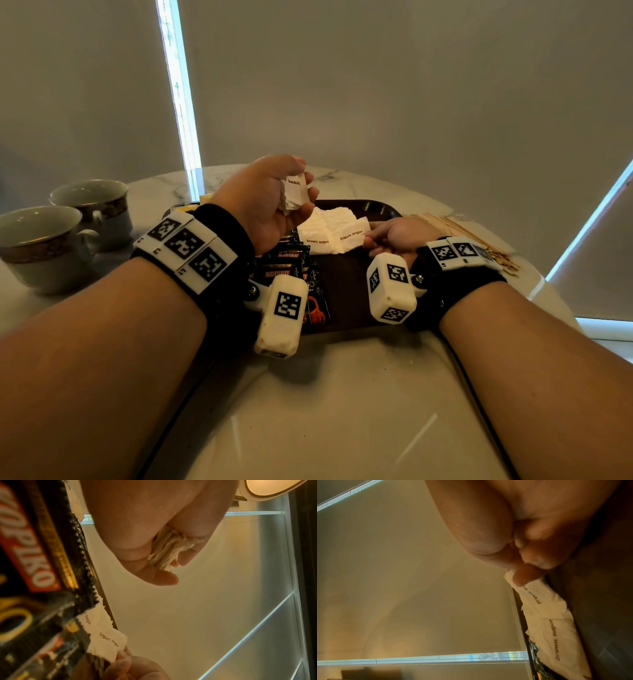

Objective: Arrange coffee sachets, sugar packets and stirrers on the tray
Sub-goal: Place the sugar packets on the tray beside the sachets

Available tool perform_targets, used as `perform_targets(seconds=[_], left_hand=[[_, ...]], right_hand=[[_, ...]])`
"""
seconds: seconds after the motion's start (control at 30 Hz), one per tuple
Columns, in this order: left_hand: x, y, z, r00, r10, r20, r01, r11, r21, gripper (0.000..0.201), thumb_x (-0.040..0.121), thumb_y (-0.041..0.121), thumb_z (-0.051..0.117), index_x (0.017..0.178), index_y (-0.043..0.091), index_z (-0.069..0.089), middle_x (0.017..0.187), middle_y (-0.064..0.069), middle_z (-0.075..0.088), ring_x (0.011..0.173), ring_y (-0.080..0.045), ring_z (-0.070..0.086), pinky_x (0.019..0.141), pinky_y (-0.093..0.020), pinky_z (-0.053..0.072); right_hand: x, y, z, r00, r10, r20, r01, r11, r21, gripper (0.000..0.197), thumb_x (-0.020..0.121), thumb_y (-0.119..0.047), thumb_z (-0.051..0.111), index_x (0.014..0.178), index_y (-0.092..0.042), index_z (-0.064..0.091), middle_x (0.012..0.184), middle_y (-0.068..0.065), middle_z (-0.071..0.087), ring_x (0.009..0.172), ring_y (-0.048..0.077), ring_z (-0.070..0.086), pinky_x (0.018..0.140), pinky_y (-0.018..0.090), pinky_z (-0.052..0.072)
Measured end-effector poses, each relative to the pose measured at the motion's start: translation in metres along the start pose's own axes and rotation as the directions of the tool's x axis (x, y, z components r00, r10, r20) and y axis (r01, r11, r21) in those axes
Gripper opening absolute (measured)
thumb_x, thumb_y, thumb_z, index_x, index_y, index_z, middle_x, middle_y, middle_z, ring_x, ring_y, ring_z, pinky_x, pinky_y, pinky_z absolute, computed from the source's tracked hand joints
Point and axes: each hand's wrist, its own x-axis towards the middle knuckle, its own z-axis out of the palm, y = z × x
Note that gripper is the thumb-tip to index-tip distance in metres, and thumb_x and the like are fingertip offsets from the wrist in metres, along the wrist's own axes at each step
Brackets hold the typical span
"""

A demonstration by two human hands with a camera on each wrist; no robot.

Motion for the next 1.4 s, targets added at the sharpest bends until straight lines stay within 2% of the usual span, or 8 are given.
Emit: perform_targets(seconds=[0.2, 0.4, 0.7, 0.83, 0.93, 1.07, 1.2, 1.4], left_hand=[[0.000, 0.001, 0.002, 1.000, 0.008, -0.006, -0.008, 1.000, 0.005, 0.006, 0.099, 0.013, 0.056, 0.104, 0.011, 0.059, 0.103, -0.010, 0.061, 0.081, -0.020, 0.063, 0.053, -0.024, 0.051], [-0.001, -0.001, 0.001, 1.000, 0.012, -0.015, -0.012, 1.000, 0.001, 0.010, 0.098, 0.012, 0.056, 0.107, 0.010, 0.059, 0.102, -0.010, 0.061, 0.081, -0.020, 0.064, 0.052, -0.025, 0.052], [-0.002, 0.002, -0.002, 1.000, 0.006, 0.026, -0.004, 0.998, -0.059, 0.015, 0.096, 0.011, 0.051, 0.107, 0.008, 0.060, 0.107, -0.014, 0.059, 0.083, -0.023, 0.063, 0.057, -0.027, 0.054], [-0.004, 0.003, -0.003, 0.999, 0.012, 0.034, -0.009, 0.997, -0.072, 0.024, 0.092, 0.006, 0.042, 0.105, 0.008, 0.062, 0.112, -0.017, 0.057, 0.090, -0.027, 0.064, 0.061, -0.030, 0.056], [-0.004, 0.002, -0.003, 1.000, 0.013, 0.023, -0.011, 0.998, -0.054, 0.031, 0.093, 0.002, 0.038, 0.109, 0.009, 0.064, 0.118, -0.021, 0.055, 0.101, -0.031, 0.066, 0.066, -0.032, 0.059], [-0.003, 0.000, -0.002, 0.999, -0.005, 0.040, 0.005, 1.000, 0.001, 0.033, 0.097, 0.000, 0.041, 0.112, 0.016, 0.065, 0.125, -0.019, 0.056, 0.111, -0.038, 0.062, 0.076, -0.041, 0.063], [-0.002, -0.002, -0.002, 0.998, 0.009, 0.066, -0.014, 0.997, 0.078, 0.027, 0.098, 0.002, 0.051, 0.115, 0.016, 0.065, 0.115, -0.015, 0.066, 0.100, -0.033, 0.068, 0.067, -0.036, 0.061], [0.002, -0.005, -0.002, 0.999, 0.016, 0.043, -0.020, 0.995, 0.099, 0.012, 0.096, 0.010, 0.064, 0.108, 0.014, 0.064, 0.102, -0.010, 0.074, 0.086, -0.025, 0.069, 0.060, -0.031, 0.057]], right_hand=[[0.000, 0.000, 0.001, 0.999, -0.025, -0.027, 0.023, 0.996, -0.086, 0.043, 0.104, -0.002, 0.041, 0.145, -0.011, 0.048, 0.077, 0.006, 0.062, 0.035, 0.005, 0.052, 0.034, 0.013, 0.040], [-0.003, 0.001, 0.004, 1.000, 0.000, -0.022, 0.000, 1.000, 0.005, 0.044, 0.106, -0.002, 0.036, 0.148, -0.010, 0.044, 0.074, 0.011, 0.070, 0.043, 0.011, 0.065, 0.033, 0.015, 0.041], [-0.011, 0.002, 0.011, 0.999, -0.027, -0.041, 0.029, 0.998, 0.058, 0.042, 0.106, -0.001, 0.034, 0.147, -0.007, 0.044, 0.088, 0.017, 0.063, 0.040, 0.013, 0.063, 0.033, 0.019, 0.044], [-0.011, 0.004, 0.015, 0.998, -0.045, -0.034, 0.047, 0.997, 0.055, 0.040, 0.106, -0.001, 0.035, 0.145, -0.005, 0.045, 0.088, 0.017, 0.062, 0.065, 0.016, 0.062, 0.045, 0.022, 0.055], [-0.012, 0.006, 0.016, 0.995, -0.077, -0.056, 0.080, 0.995, 0.053, 0.034, 0.105, 0.001, 0.039, 0.138, -0.003, 0.048, 0.088, 0.015, 0.060, 0.070, 0.017, 0.060, 0.049, 0.024, 0.056], [-0.008, 0.008, 0.013, 0.984, -0.131, -0.121, 0.142, 0.986, 0.086, 0.030, 0.101, -0.003, 0.049, 0.131, -0.005, 0.051, 0.097, 0.013, 0.054, 0.074, 0.018, 0.061, 0.044, 0.024, 0.054], [-0.010, 0.003, 0.011, 0.957, -0.234, -0.171, 0.257, 0.957, 0.133, 0.009, 0.098, -0.014, 0.059, 0.102, -0.006, 0.058, 0.089, 0.008, 0.054, 0.065, 0.015, 0.058, 0.043, 0.023, 0.048], [-0.042, -0.010, 0.018, 0.860, -0.507, 0.053, 0.486, 0.846, 0.220, 0.039, 0.091, -0.044, 0.063, 0.105, -0.007, 0.061, 0.076, 0.003, 0.057, 0.059, 0.013, 0.053, 0.045, 0.023, 0.040]])
